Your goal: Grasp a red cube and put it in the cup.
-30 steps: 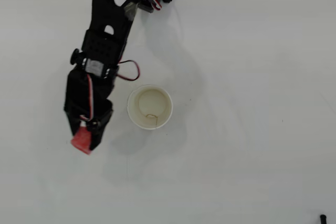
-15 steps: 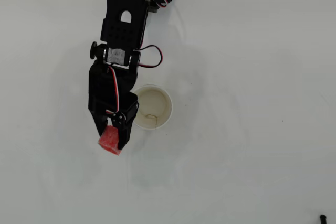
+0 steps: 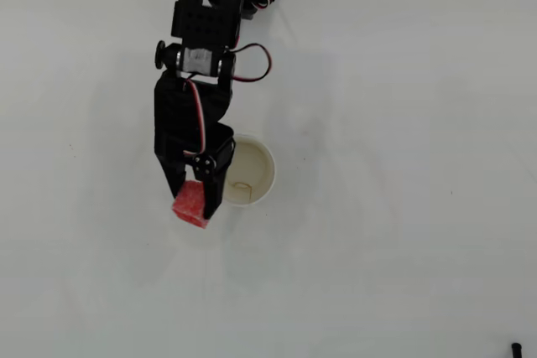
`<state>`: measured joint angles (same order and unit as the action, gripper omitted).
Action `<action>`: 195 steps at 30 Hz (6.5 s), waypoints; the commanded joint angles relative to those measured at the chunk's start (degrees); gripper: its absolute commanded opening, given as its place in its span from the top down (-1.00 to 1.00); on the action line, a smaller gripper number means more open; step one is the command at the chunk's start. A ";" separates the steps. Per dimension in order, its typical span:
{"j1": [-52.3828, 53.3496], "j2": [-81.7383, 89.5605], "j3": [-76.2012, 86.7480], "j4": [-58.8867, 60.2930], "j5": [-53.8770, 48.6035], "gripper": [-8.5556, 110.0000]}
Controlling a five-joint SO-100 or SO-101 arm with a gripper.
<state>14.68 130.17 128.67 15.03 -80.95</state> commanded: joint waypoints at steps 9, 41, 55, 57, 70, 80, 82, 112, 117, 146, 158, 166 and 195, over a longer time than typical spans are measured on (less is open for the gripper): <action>-2.02 10.37 2.02 1.41 1.14 0.80; -8.44 25.84 12.92 5.10 1.32 0.80; -6.86 27.42 12.57 7.56 1.32 0.80; -6.24 27.42 12.48 7.56 1.32 0.80; -4.13 28.30 11.95 10.28 1.32 0.82; -4.57 30.50 12.22 10.55 1.32 0.82; -4.57 30.85 12.39 10.46 1.32 0.82; -4.83 32.61 14.50 10.11 1.32 0.83; -6.06 32.78 14.68 10.11 1.32 0.83; -6.06 33.75 16.17 8.88 1.32 0.61; -5.89 34.01 16.79 8.61 1.58 0.49; -5.71 34.45 17.49 8.44 1.58 0.49; 6.15 39.73 22.94 3.08 13.54 0.56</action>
<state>19.60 167.52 150.91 19.78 -71.02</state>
